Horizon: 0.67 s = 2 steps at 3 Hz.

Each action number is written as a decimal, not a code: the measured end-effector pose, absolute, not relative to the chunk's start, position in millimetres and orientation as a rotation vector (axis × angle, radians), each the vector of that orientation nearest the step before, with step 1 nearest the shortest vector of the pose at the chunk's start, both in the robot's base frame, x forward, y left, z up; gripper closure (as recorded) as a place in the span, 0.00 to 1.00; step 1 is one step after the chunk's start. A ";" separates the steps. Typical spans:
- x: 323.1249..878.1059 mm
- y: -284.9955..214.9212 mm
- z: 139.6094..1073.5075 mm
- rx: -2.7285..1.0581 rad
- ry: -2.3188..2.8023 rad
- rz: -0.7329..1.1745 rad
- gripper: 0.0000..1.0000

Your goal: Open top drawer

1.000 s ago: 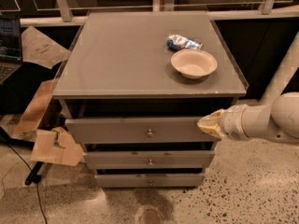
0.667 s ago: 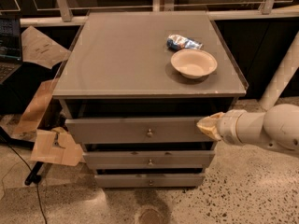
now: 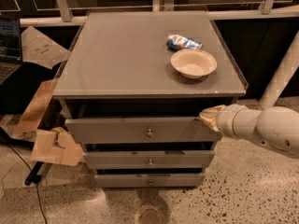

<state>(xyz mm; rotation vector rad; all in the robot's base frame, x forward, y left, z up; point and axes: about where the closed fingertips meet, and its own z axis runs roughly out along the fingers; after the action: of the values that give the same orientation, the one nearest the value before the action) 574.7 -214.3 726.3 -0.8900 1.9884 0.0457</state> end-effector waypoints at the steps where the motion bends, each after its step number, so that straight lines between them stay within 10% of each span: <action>1: 574.7 -214.3 726.3 -0.890 1.988 0.046 1.00; 2: 588.1 -216.5 724.7 -0.875 1.970 0.008 1.00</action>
Offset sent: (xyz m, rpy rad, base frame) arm 0.0355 -0.0093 -0.0046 -0.0348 -0.0841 -0.0572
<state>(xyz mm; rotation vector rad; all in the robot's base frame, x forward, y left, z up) 588.1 -216.5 724.7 -0.8749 1.9697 0.0078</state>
